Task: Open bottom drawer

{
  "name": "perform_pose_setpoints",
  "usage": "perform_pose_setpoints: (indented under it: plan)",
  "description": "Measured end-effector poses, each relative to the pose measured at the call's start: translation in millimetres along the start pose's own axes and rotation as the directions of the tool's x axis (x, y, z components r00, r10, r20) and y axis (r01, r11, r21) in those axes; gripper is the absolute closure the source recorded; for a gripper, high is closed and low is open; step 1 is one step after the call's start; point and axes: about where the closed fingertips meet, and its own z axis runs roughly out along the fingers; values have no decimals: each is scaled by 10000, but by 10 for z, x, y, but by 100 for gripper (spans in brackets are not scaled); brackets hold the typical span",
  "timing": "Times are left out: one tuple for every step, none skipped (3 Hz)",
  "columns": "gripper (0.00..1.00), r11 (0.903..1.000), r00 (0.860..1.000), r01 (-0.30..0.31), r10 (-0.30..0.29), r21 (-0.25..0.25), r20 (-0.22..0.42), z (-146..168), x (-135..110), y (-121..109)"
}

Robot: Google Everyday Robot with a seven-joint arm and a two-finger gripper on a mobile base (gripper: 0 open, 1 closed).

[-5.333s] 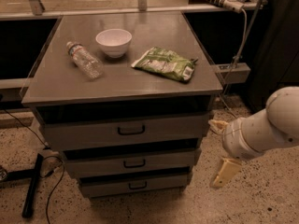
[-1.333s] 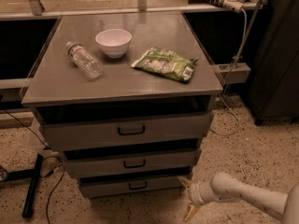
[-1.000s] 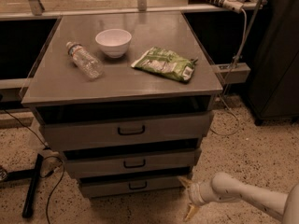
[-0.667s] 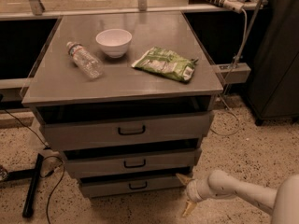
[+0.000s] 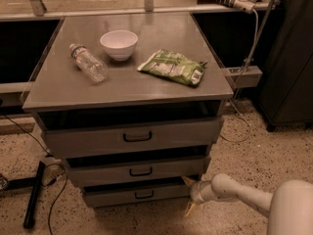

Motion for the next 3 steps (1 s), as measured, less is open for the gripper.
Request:
perform_pose_setpoints:
  plan:
    - [0, 9999, 10000, 31, -31, 129, 9, 132, 26, -114]
    - [0, 9997, 10000, -9, 10, 263, -38, 250, 95, -184]
    - [0, 9992, 9999, -66, 71, 386, -128, 352, 187, -240]
